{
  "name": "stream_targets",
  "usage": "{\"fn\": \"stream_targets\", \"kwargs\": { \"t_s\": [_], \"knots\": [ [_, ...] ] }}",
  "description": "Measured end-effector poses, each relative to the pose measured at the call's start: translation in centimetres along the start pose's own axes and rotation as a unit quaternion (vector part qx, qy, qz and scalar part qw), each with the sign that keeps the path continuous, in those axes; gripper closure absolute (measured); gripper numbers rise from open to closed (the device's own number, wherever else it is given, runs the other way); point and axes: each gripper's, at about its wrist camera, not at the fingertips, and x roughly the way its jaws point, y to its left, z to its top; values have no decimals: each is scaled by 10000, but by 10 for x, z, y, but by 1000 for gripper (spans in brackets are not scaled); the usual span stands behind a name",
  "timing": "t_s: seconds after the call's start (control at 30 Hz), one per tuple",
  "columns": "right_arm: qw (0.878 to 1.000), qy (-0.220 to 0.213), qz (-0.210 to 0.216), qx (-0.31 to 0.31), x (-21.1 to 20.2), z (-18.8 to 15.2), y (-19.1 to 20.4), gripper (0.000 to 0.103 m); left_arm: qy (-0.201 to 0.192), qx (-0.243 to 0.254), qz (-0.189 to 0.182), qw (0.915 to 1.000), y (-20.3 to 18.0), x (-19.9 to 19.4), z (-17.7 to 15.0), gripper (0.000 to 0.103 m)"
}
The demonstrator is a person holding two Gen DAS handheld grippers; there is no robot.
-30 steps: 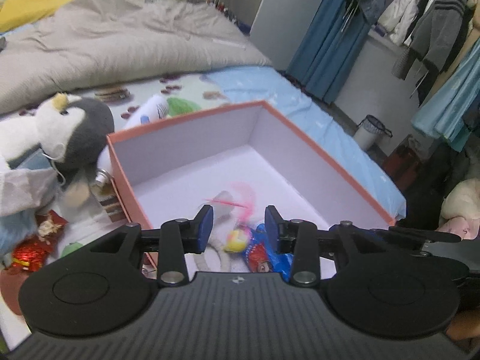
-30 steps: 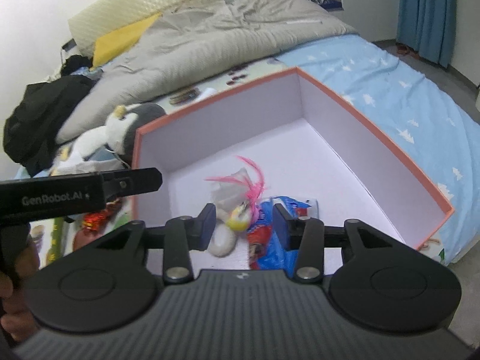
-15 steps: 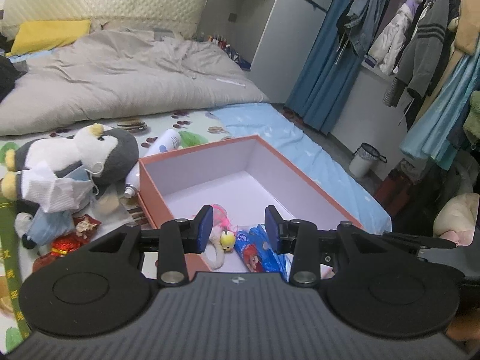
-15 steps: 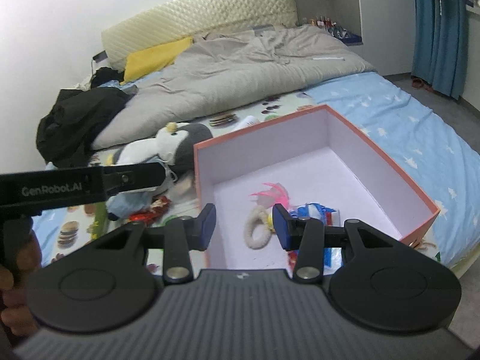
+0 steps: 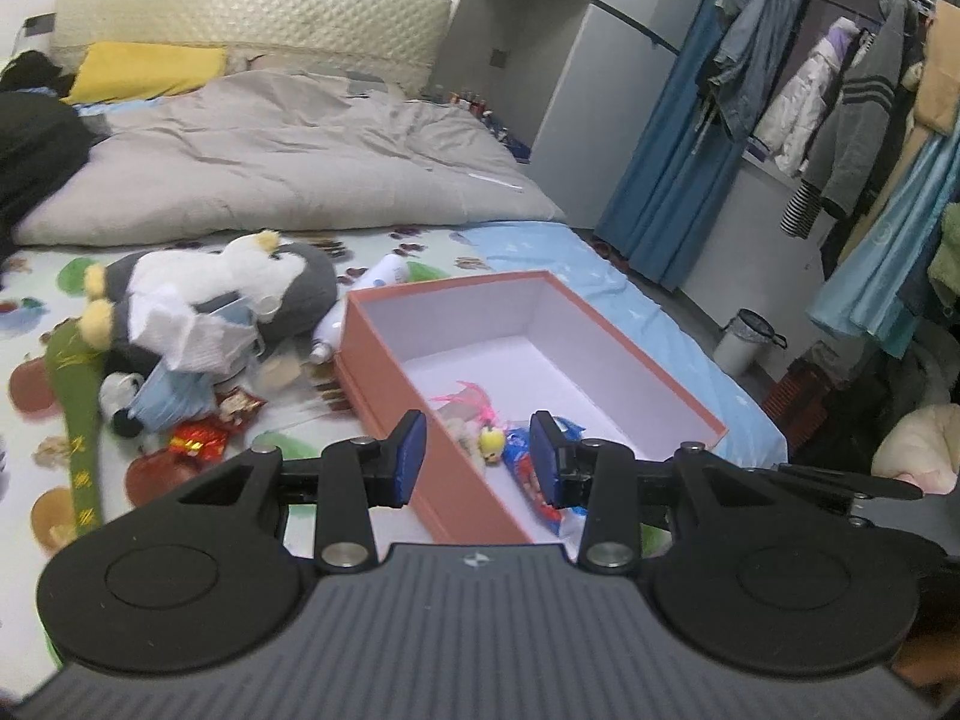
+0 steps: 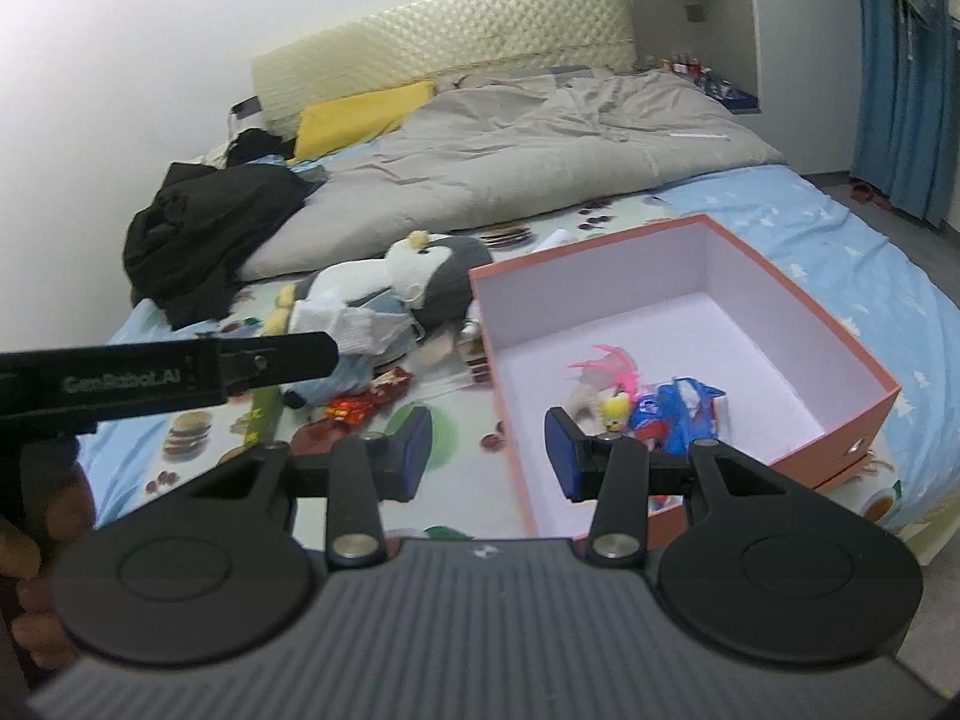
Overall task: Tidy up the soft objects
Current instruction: 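Open the right tool dropping the bird while the left tool releases the cup, then withdraw, then move both tools back to the pile toward the red candy packets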
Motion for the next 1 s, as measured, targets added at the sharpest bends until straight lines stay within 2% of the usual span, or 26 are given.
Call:
{"fn": "stream_targets", "kwargs": {
  "t_s": [0.23, 0.3, 0.7, 1.0],
  "knots": [
    [9996, 30, 251, -101, -6, -14, 18, 58, 9, -120, 224, 9997, 16, -18, -19, 59],
    [9993, 76, 342, -149, -5, -17, 22, 58, 7, -165, 282, 9995, 22, -22, -26, 55],
    [9961, 336, 800, -178, 6, -30, 48, 58, 80, -620, 860, 9943, 66, -41, -65, 52],
    [9932, 668, 923, -221, 30, -31, 57, 58, 178, -712, 1075, 9915, 86, -24, -71, 47]
  ]
}}
